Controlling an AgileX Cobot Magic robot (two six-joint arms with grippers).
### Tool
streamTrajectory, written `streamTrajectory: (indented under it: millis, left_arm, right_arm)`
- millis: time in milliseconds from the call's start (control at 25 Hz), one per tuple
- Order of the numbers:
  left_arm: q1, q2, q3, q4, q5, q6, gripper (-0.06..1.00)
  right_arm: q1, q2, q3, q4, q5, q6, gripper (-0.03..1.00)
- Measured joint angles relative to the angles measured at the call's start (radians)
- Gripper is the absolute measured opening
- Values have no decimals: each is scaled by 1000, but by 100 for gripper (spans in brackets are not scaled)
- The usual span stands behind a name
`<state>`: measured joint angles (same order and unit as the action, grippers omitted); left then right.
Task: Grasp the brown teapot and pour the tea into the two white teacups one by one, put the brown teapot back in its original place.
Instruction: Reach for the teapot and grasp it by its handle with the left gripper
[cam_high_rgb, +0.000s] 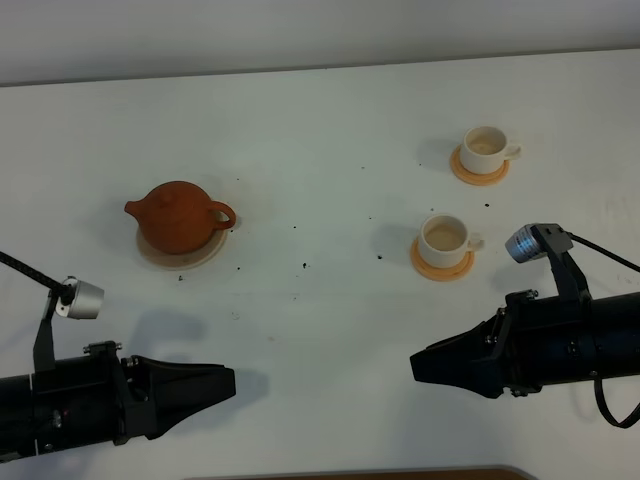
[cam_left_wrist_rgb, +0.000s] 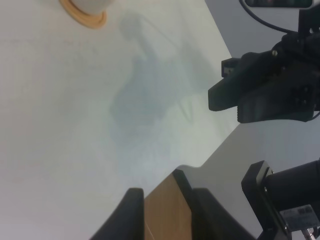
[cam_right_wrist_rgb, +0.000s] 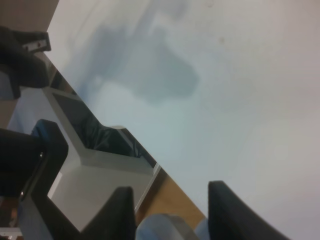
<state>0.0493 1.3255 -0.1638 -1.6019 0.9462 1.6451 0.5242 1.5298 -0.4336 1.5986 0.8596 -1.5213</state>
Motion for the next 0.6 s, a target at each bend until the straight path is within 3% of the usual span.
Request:
streamTrajectory:
  millis: [600]
  left_arm:
    - [0,0,0,0,0,0,28]
  right_arm:
    - [0,0,0,0,0,0,38]
